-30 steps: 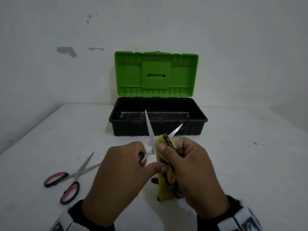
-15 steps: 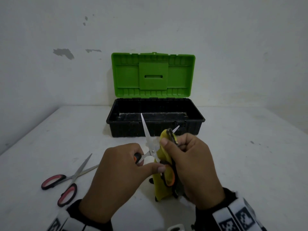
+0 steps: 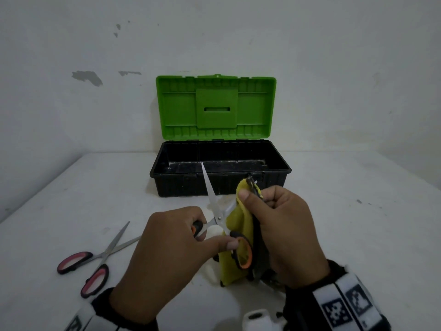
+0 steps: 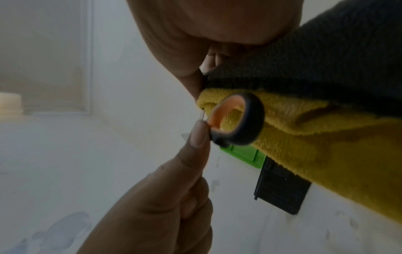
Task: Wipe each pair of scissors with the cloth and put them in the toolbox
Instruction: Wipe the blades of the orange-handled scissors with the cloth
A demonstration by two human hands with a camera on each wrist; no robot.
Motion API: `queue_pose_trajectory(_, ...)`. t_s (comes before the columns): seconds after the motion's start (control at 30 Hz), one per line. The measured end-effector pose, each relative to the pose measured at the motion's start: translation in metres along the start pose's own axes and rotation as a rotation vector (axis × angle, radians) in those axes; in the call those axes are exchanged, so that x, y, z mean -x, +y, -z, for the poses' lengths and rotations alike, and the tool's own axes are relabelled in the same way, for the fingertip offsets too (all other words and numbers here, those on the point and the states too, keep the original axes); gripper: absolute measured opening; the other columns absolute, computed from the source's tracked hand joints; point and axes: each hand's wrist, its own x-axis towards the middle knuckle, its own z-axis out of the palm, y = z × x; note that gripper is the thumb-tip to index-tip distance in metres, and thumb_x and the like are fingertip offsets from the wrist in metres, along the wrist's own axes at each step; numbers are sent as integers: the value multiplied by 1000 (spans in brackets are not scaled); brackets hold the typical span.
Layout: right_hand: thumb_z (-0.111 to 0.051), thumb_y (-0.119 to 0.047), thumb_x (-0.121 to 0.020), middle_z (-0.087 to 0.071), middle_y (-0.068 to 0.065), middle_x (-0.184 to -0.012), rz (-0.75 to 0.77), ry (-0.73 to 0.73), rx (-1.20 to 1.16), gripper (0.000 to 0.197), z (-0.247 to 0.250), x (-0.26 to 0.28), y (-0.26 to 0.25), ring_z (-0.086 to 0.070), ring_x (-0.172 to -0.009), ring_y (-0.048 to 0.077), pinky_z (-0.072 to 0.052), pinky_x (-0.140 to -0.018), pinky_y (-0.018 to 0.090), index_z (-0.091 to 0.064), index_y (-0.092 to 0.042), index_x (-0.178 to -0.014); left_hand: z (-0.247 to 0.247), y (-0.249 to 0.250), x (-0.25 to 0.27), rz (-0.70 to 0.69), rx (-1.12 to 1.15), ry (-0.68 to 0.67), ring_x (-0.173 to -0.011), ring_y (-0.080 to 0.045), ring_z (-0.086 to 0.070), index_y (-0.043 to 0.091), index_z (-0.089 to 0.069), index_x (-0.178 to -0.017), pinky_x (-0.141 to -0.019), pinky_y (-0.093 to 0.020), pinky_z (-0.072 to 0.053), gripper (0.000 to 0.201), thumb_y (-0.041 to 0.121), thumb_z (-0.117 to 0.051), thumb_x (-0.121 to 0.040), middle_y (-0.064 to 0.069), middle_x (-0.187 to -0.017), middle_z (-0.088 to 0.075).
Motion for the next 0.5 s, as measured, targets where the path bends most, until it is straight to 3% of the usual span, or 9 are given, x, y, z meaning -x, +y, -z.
queue_pose_trajectory(0.17, -75, -26, -83, -73, 18, -75, -40, -109, -6, 18, -3, 12, -6, -72, -70, 39, -61, -67, 56, -67, -25, -66, 2, 1, 0, 23, -9, -21, -44, -8, -36, 19, -51, -55, -45, -19, -32, 64, 80, -63, -42, 4, -46, -45)
queue_pose_trajectory(0.23, -77, -27, -81, -72, 17, -71, -32, -50, 1, 20, 1, 4, -4, -71, -69, 40, -61, -68, 55, -66, -23, -65, 1, 1, 1, 14, 23, -13, -44, -8, -38, 17, -50, -54, -45, -20, -34, 65, 79, -65, -43, 5, -44, -42)
queue_pose_trajectory(0.33, -78, -26, -81, -68, 12, -62, -8, 44, -35, 25, 7, -4, -5, -67, -60, 32, -60, -64, 47, -63, -18, -63, -2, -1, 1, -5, 68, 9, -47, -5, -41, 15, -50, -53, -50, -20, -38, 65, 77, -68, -45, 6, -42, -39)
queue_pose_trajectory(0.5, -75, -23, -84, -74, 18, -74, -106, -89, -68, 19, 3, 8, -12, -72, -71, 39, -61, -70, 50, -67, -17, -68, 0, 2, 1, -6, 49, -17, -44, -7, -37, 20, -49, -53, -45, -19, -34, 62, 80, -63, -42, 6, -44, -43)
